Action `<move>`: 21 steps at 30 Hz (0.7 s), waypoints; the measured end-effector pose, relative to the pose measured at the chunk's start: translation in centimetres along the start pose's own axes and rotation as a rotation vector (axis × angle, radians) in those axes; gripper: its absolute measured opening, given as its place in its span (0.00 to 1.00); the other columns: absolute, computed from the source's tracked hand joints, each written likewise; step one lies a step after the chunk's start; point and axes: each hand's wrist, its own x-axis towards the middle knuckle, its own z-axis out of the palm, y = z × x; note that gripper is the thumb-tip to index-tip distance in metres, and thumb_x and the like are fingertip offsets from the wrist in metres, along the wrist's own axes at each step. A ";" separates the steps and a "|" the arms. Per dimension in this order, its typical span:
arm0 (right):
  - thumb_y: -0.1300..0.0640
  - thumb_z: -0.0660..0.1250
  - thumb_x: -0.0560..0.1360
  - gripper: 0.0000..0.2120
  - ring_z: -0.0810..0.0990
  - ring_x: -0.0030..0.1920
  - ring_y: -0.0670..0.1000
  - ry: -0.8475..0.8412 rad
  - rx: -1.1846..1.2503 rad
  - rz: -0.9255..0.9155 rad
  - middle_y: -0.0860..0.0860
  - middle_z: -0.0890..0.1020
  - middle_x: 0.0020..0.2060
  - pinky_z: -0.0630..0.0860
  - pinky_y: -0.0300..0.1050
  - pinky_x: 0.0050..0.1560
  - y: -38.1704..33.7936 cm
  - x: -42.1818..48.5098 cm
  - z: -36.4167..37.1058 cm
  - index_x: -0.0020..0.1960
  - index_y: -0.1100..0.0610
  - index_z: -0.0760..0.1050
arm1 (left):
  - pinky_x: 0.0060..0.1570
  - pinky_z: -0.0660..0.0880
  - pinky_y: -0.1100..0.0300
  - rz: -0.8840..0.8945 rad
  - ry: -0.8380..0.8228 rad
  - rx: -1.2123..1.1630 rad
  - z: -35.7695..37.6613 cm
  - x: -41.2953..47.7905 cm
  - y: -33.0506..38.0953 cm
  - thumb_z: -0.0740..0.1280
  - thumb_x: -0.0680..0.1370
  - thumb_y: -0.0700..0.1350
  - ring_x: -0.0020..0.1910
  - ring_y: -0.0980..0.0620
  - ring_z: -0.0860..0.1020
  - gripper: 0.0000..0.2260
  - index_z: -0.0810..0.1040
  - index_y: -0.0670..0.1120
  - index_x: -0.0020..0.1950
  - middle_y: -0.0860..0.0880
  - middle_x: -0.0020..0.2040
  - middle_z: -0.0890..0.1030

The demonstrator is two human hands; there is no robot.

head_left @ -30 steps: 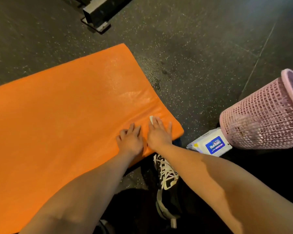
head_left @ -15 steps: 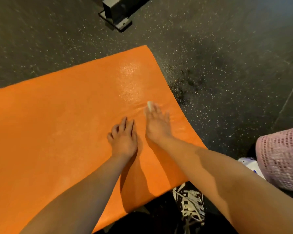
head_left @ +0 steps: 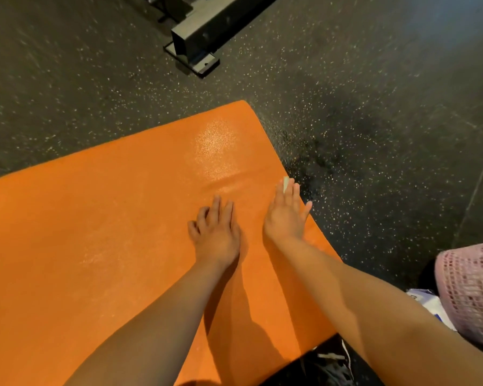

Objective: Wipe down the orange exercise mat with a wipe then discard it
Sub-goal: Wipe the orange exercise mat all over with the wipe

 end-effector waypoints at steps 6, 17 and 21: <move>0.50 0.51 0.84 0.31 0.33 0.80 0.50 -0.166 0.006 -0.302 0.49 0.38 0.82 0.36 0.64 0.78 -3.3 -2.9 0.5 0.83 0.51 0.42 | 0.74 0.40 0.37 -0.032 -0.064 -0.039 0.4 -0.7 1.5 0.47 0.85 0.57 0.79 0.43 0.40 0.25 0.42 0.63 0.80 0.54 0.81 0.36; 0.54 0.47 0.85 0.29 0.35 0.81 0.53 -0.097 0.070 0.089 0.52 0.39 0.82 0.36 0.65 0.77 -0.2 -1.3 -0.8 0.83 0.54 0.40 | 0.71 0.51 0.41 -0.054 -0.038 -0.035 -1.4 0.0 1.5 0.51 0.84 0.57 0.75 0.43 0.52 0.23 0.53 0.64 0.79 0.54 0.82 0.48; 0.50 0.46 0.86 0.29 0.33 0.80 0.51 -0.209 0.042 -0.287 0.50 0.37 0.82 0.35 0.65 0.77 -4.2 0.1 -0.4 0.83 0.51 0.39 | 0.69 0.56 0.45 -0.056 0.017 -0.060 -2.2 2.2 1.0 0.51 0.84 0.56 0.71 0.43 0.59 0.23 0.53 0.61 0.80 0.53 0.82 0.48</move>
